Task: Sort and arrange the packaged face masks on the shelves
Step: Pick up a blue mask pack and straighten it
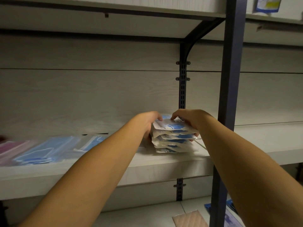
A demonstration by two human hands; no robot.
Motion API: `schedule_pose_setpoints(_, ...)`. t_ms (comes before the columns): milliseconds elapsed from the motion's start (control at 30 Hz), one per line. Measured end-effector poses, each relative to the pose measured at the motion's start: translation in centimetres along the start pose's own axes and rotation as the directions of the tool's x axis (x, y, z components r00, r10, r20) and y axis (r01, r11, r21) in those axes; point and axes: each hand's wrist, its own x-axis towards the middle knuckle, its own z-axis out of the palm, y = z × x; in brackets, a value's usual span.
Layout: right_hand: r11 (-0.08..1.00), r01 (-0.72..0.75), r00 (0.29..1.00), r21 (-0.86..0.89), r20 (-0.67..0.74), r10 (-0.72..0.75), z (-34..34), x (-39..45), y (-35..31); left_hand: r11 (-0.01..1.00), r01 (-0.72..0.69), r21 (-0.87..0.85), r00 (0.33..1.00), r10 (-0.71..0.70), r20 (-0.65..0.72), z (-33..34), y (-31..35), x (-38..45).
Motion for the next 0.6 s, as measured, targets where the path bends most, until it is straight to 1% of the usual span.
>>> schedule_pose_setpoints(100, 1.0, -0.006, 1.0, -0.013, 0.003, 0.006, 0.2, -1.0, -0.1, 0.999, 0.035, -0.004, 0.999, -0.035, 0.023, -0.3, 0.0, 0.0)
schedule_pose_setpoints(200, 1.0, -0.008, 1.0, -0.016, 0.003, 0.008, 0.0, -1.0, 0.0, 1.0, 0.01, -0.025, 1.0, -0.01, -0.011, -0.5, 0.0, -0.7)
schedule_pose_setpoints(333, 0.997, 0.072, 0.997, -0.037, -0.027, -0.073, 0.0, -1.7, -0.3, 0.999, -0.042, -0.023, 0.997, 0.04, -0.067, -0.6, -0.1, -1.8)
schedule_pose_setpoints(400, 0.992, 0.121, 0.992, -0.045, -0.041, -0.122, 0.0, -2.1, -0.3, 0.999, -0.04, -0.032, 0.996, 0.038, -0.078, -0.7, 0.0, -2.0)
schedule_pose_setpoints(500, 0.988, 0.135, 0.989, -0.07, -0.047, -0.139, -0.2, -2.7, -0.2, 0.998, -0.051, -0.029, 0.995, 0.049, -0.082, -0.8, 0.2, -2.0)
schedule_pose_setpoints(600, 0.985, 0.153, 0.985, -0.08, -0.067, -0.159, -0.4, -3.2, 0.0, 0.994, -0.11, -0.001, 0.987, 0.109, -0.118, -0.7, 0.2, -2.6)
